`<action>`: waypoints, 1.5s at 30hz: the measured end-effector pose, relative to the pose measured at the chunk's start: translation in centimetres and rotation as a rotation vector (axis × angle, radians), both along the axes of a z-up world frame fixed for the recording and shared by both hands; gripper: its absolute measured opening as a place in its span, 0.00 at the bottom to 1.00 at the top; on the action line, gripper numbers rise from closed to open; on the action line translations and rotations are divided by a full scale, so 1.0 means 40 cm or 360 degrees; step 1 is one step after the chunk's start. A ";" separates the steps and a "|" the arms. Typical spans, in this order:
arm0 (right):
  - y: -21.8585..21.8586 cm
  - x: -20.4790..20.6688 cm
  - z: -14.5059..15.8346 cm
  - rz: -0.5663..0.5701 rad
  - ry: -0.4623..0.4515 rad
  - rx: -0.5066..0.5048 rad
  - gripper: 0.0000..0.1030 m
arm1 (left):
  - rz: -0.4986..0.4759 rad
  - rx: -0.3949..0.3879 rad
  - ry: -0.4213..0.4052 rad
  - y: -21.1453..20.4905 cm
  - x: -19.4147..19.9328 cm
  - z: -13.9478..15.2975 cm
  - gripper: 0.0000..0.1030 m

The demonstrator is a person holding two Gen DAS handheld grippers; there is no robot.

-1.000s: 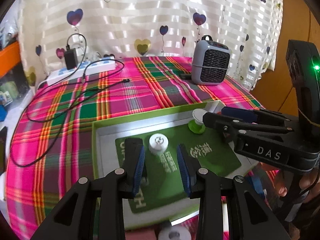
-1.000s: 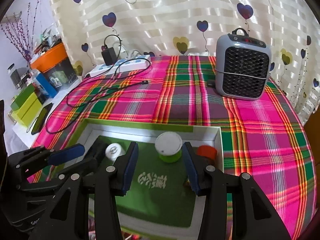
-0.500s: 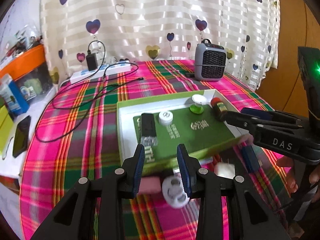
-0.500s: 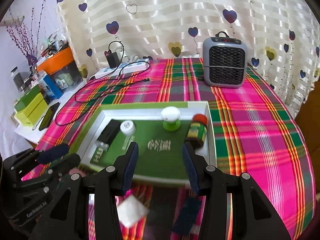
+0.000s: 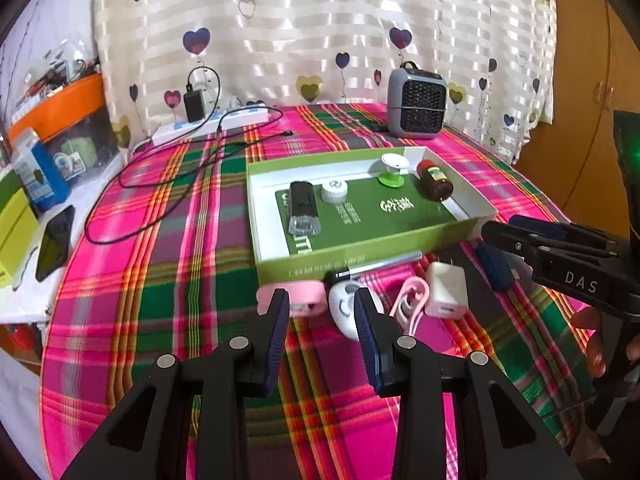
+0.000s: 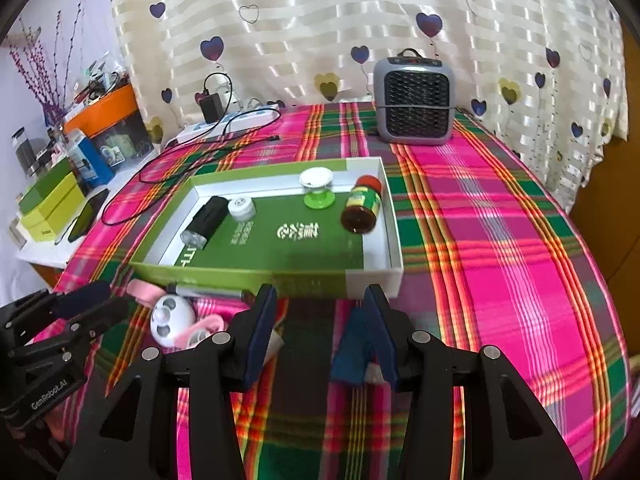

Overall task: Organize rigid objects
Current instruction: 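Withdraw both tools, moving the right tool toward the blue USB stick, then grasp the blue USB stick with the right tool while the left tool grasps the pink clip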

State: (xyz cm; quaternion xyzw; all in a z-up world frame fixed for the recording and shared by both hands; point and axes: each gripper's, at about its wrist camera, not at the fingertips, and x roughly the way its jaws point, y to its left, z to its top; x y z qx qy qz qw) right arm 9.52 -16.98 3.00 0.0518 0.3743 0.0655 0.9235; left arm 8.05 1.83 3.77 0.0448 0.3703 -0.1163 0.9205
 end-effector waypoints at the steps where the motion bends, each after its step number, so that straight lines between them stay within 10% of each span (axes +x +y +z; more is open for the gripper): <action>1: -0.003 -0.005 -0.005 -0.0008 0.0008 0.0006 0.45 | 0.0002 0.0001 0.0005 0.002 -0.003 -0.003 0.31; 32: -0.028 -0.011 -0.091 -0.0070 0.0169 -0.0044 0.45 | 0.0052 -0.0278 0.0187 0.101 0.060 -0.078 0.36; 45: -0.023 0.015 -0.094 -0.0135 0.0194 -0.0236 0.45 | -0.0099 -0.0165 0.0127 0.076 0.114 -0.065 0.37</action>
